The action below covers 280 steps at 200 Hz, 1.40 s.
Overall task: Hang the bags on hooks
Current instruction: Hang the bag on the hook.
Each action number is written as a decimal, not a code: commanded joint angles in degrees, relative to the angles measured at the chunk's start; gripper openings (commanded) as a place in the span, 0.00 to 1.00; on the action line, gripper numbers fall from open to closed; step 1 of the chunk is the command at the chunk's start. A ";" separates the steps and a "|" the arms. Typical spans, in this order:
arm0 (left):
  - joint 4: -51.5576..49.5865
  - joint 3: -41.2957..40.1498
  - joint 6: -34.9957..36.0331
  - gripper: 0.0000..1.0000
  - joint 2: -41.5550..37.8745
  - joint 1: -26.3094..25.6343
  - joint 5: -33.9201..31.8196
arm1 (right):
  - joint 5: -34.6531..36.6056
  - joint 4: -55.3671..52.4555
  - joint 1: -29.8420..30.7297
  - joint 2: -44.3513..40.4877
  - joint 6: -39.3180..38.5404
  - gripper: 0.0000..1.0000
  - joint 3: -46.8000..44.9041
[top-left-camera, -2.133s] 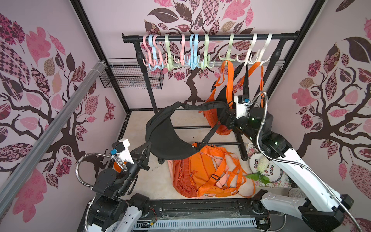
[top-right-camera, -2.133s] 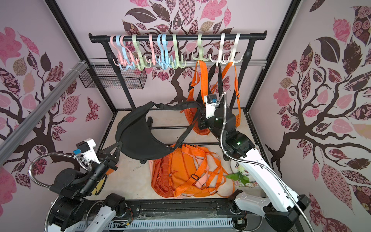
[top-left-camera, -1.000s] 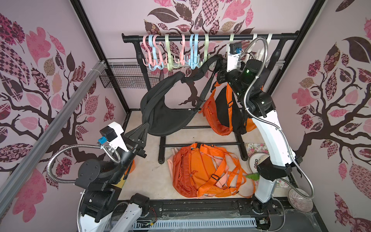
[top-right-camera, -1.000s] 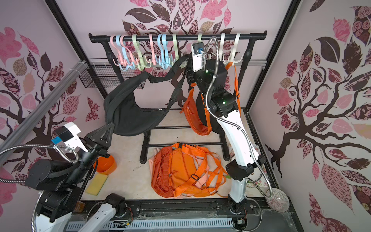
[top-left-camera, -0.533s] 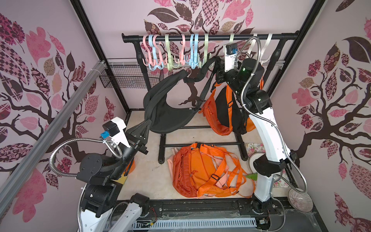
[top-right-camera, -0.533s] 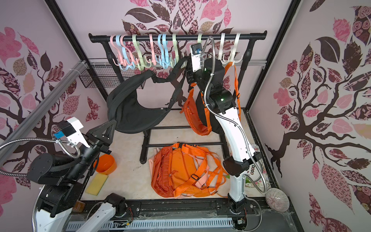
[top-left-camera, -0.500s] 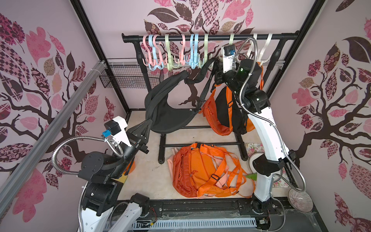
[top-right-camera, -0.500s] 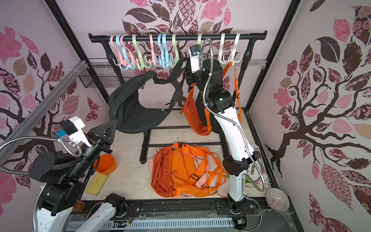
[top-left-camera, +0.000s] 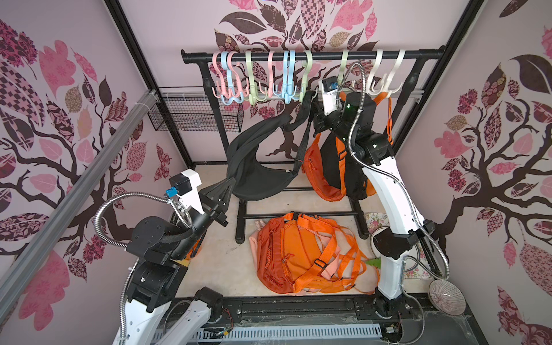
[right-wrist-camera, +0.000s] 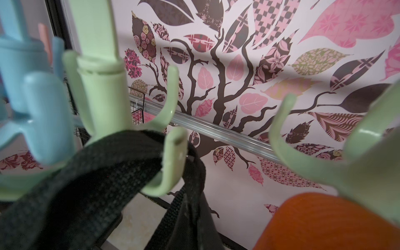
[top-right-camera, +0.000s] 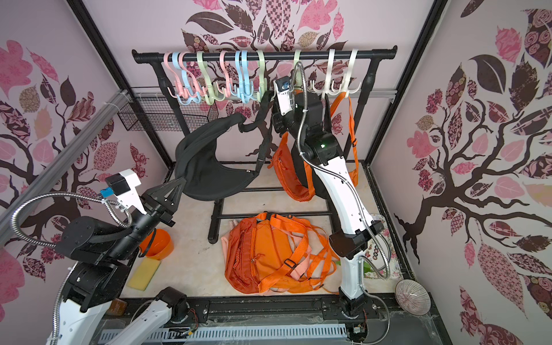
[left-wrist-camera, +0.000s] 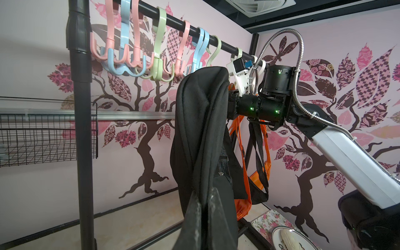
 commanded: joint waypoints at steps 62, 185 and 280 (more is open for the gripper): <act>2.09 -15.21 -3.37 0.43 -4.56 -3.94 -4.26 | -0.90 6.20 -0.36 -18.79 9.04 0.75 -28.01; -5.15 -22.66 -11.00 0.57 -1.48 -4.05 -5.66 | 1.54 17.47 5.81 -46.31 18.81 0.85 -72.70; -18.57 -24.75 -21.24 0.60 19.52 -3.94 -4.42 | 6.39 5.14 6.63 -53.09 37.20 0.86 -100.10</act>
